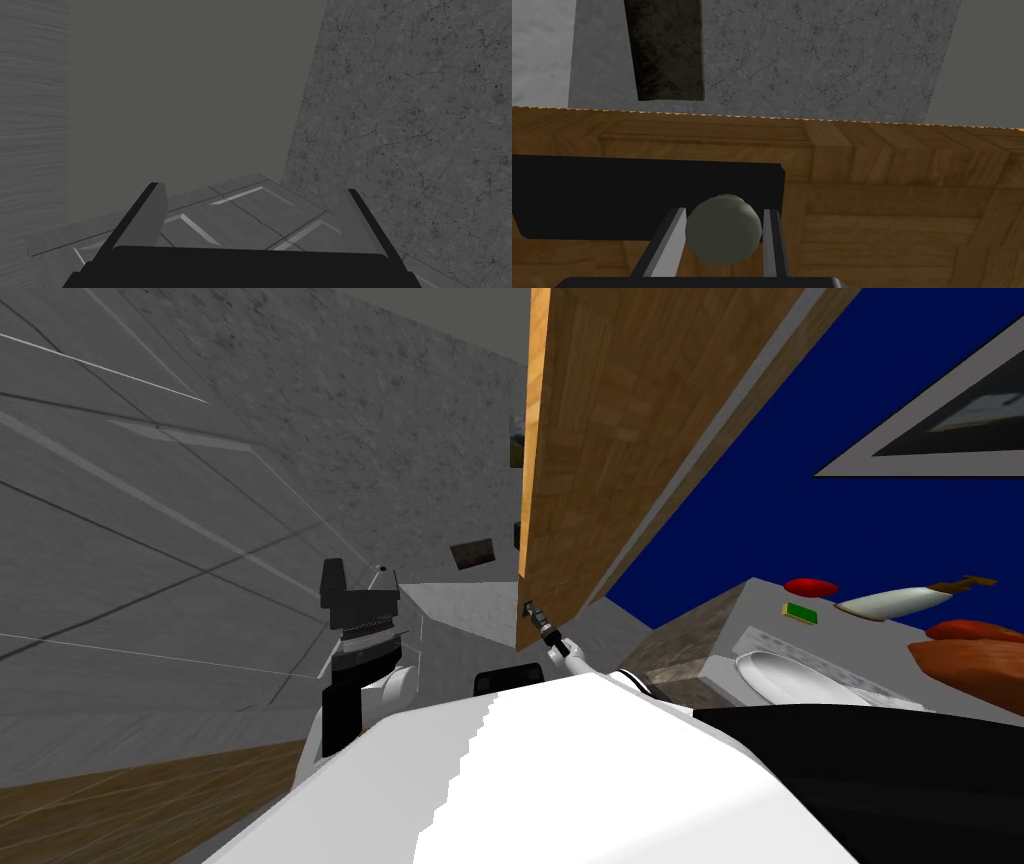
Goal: Push the door open
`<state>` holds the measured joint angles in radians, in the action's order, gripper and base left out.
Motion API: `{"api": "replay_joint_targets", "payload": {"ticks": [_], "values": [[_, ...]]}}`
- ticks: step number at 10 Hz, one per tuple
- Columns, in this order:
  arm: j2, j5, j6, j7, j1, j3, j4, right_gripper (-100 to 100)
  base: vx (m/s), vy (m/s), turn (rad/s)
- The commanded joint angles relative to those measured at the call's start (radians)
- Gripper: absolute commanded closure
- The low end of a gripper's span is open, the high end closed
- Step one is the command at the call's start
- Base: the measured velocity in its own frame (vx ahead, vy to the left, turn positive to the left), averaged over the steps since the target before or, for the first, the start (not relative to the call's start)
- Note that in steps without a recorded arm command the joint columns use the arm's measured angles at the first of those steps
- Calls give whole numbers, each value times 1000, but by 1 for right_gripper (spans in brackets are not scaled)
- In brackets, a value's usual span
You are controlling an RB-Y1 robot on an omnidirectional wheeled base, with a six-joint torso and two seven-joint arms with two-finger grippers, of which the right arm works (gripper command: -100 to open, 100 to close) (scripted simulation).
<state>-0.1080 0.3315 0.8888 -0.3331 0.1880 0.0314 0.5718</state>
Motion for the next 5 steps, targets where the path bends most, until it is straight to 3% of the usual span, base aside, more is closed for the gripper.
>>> {"api": "replay_joint_targets", "payload": {"ticks": [1,4,5], "values": [[0,0,1,0,-1,0,0,100,-18,-8,3],[0,0,1,0,-1,0,0,100,-3,-1,-1],[0,-8,-4,7,-1,-10,-2,100,100,38,-28]]}}
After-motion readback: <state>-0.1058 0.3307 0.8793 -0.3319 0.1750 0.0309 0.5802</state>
